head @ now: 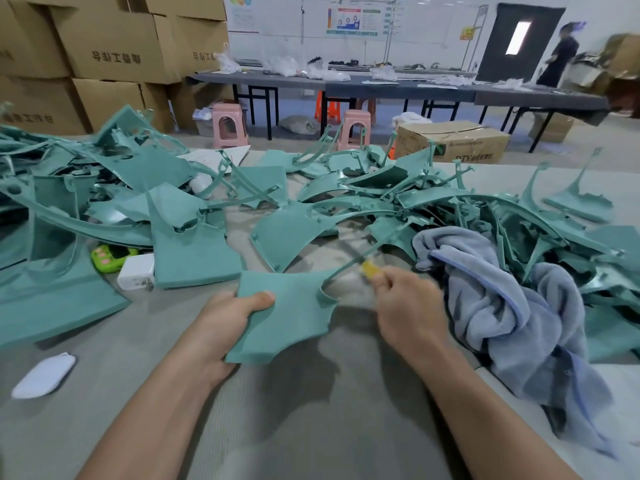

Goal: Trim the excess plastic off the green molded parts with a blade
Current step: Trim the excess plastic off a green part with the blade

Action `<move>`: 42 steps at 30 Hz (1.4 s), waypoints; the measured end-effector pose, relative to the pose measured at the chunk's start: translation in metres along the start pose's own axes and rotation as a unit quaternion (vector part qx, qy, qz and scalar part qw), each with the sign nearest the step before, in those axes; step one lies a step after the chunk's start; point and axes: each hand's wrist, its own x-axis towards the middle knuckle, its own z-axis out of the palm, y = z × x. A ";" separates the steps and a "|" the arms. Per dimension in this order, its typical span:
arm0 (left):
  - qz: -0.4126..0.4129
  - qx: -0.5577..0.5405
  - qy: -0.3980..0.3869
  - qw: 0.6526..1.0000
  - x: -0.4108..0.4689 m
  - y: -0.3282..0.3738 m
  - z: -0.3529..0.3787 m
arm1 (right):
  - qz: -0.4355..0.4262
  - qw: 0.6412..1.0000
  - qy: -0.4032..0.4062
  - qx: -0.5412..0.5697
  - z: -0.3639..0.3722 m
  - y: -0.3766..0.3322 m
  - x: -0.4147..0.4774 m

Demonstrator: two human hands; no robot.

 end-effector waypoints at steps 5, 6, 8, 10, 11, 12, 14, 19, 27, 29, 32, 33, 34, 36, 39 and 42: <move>0.006 0.050 0.021 0.999 -0.001 -0.002 0.003 | 0.049 0.992 0.031 0.110 -0.005 0.015 0.004; 0.005 0.043 0.019 0.999 -0.001 -0.002 0.004 | 0.000 0.991 -0.014 0.135 -0.003 0.008 -0.003; 0.000 0.013 0.005 1.000 -0.003 0.001 0.004 | -0.062 0.987 -0.103 0.109 0.004 0.000 -0.011; -0.004 -0.005 -0.004 1.000 -0.006 0.004 0.004 | -0.024 0.992 -0.095 0.077 0.005 0.004 0.000; -0.006 -0.005 0.000 1.000 -0.007 0.005 0.003 | 0.014 0.994 -0.067 0.085 0.001 0.009 0.007; -0.008 -0.003 0.006 1.000 -0.007 0.007 0.002 | 0.049 0.994 -0.032 0.094 -0.004 0.014 0.012; -0.010 -0.004 0.019 1.000 -0.007 0.009 -0.001 | 0.067 0.990 0.010 0.120 -0.009 0.025 0.014; 0.002 -0.009 0.018 1.000 -0.003 0.008 -0.006 | -0.076 0.978 -0.089 0.173 -0.003 0.009 -0.007; 0.011 0.000 -0.015 1.000 -0.005 0.012 -0.012 | -0.136 0.949 -0.243 0.146 -0.016 0.016 0.006; 0.015 0.013 -0.017 1.000 -0.004 0.011 -0.011 | -0.119 0.951 -0.227 0.172 -0.021 0.021 0.007; 0.012 0.026 -0.043 0.999 -0.006 0.010 -0.007 | -0.100 0.956 -0.189 0.200 -0.018 0.020 0.004; 0.010 0.024 -0.051 0.998 -0.006 0.010 -0.007 | -0.104 0.957 -0.193 0.192 -0.017 0.017 0.004; 0.010 0.021 -0.055 0.998 -0.007 0.010 -0.007 | -0.113 0.955 -0.206 0.179 -0.017 0.015 0.004; 0.011 0.020 -0.051 0.998 -0.006 0.010 -0.009 | -0.134 0.949 -0.240 0.156 -0.021 0.014 0.004; 0.022 0.042 -0.038 0.998 -0.004 0.009 -0.012 | -0.145 0.948 -0.249 0.137 -0.028 0.016 0.004; 0.022 0.054 -0.049 0.997 -0.004 0.006 -0.010 | -0.143 0.955 -0.211 0.154 -0.024 0.015 0.001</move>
